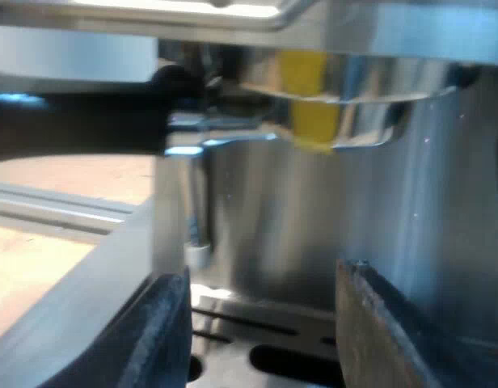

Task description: Put the handle in the coffee machine

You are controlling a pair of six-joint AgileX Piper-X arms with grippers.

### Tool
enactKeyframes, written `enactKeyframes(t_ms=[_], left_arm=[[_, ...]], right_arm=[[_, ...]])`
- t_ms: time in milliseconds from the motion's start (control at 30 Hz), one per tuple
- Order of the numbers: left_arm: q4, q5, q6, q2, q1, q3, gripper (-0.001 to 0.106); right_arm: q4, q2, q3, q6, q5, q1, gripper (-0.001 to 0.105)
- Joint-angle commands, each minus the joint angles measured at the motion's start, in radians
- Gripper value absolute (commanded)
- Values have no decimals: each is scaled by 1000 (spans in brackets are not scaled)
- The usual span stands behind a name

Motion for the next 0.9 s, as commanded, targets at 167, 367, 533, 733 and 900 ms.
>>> enactKeyframes(t_ms=[167,367,533,733,900], left_arm=[[6,275,-3,-28,-3,-33,0],[6,275,22,-28,-3,-33,0],[6,275,26,-28,-3,-33,0],[6,268,26,-28,-3,-33,0],[8,268,26,-28,-3,-33,0]], right_arm=[[-7,2,-3,-10,-78,-91,44],[-21,48,-3,-10,-166,-148,39],[-95,94,-9,-13,-182,-153,32],[-102,167,-96,-43,-149,-153,32],[-138,233,-172,-55,-49,-157,32]])
